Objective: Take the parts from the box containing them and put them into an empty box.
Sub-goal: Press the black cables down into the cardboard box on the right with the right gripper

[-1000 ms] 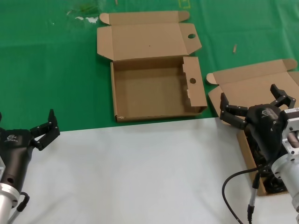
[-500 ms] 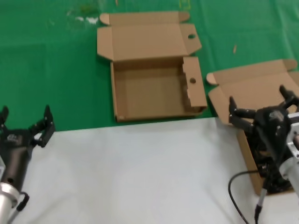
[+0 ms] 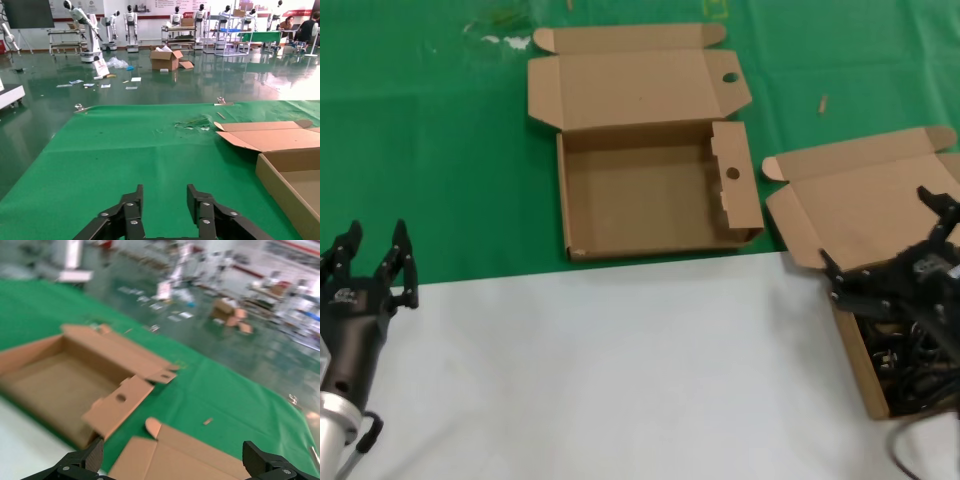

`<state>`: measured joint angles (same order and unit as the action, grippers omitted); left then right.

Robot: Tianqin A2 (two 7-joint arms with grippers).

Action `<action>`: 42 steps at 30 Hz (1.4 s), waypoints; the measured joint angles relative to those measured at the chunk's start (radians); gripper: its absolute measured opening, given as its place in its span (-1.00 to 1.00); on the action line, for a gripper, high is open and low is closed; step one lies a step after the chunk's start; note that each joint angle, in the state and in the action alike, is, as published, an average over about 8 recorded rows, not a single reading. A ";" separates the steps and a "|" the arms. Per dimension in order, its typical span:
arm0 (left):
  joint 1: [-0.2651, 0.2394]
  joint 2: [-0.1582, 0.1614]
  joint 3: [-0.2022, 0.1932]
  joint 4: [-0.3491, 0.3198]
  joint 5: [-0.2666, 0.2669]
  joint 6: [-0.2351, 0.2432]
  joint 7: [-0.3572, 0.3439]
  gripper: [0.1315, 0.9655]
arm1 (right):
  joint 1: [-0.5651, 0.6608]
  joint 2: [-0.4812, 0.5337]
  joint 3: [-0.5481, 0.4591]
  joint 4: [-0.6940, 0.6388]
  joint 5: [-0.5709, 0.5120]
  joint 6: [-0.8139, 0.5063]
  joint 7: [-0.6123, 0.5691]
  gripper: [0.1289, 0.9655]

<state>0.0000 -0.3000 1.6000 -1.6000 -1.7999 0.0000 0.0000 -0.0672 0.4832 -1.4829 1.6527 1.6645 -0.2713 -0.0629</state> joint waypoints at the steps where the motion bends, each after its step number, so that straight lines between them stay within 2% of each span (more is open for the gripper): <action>1: 0.000 0.000 0.000 0.000 0.000 0.000 0.000 -0.34 | -0.012 0.036 -0.003 0.015 -0.028 -0.013 0.033 1.00; 4: 0.000 0.000 0.000 0.000 0.000 0.000 0.000 -0.52 | -0.044 0.143 -0.002 0.055 -0.099 -0.063 0.118 1.00; 8: 0.000 0.000 0.000 0.000 0.000 0.000 0.000 -0.52 | -0.069 0.285 0.009 0.084 -0.148 -0.145 0.183 1.00; 12: 0.000 0.000 0.000 0.000 0.000 0.000 0.000 -0.67 | -0.075 0.407 0.010 0.082 -0.158 -0.223 0.190 1.00; 15: 0.000 0.000 0.000 0.000 0.000 0.000 0.000 -0.79 | -0.075 0.470 0.001 0.064 -0.147 -0.270 0.153 1.00; 22: 0.000 0.000 0.000 0.000 0.000 0.000 0.000 -0.91 | -0.056 0.546 -0.041 0.004 -0.109 -0.351 -0.016 1.00; 28: 0.000 0.000 0.000 0.000 0.000 0.000 0.000 -0.97 | 0.007 0.604 -0.091 -0.040 -0.093 -0.429 -0.144 1.00; 35: 0.000 0.000 0.000 0.000 0.000 0.000 0.000 -0.98 | 0.146 0.659 -0.165 -0.091 -0.101 -0.541 -0.239 1.00; 42: 0.000 0.000 0.000 0.000 0.000 0.000 0.000 -0.98 | 0.337 0.663 -0.263 -0.168 -0.143 -0.677 -0.323 1.00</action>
<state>0.0000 -0.3000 1.6000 -1.6000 -1.7997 0.0000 -0.0003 0.2696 1.1459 -1.7458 1.4842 1.5212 -0.9486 -0.3859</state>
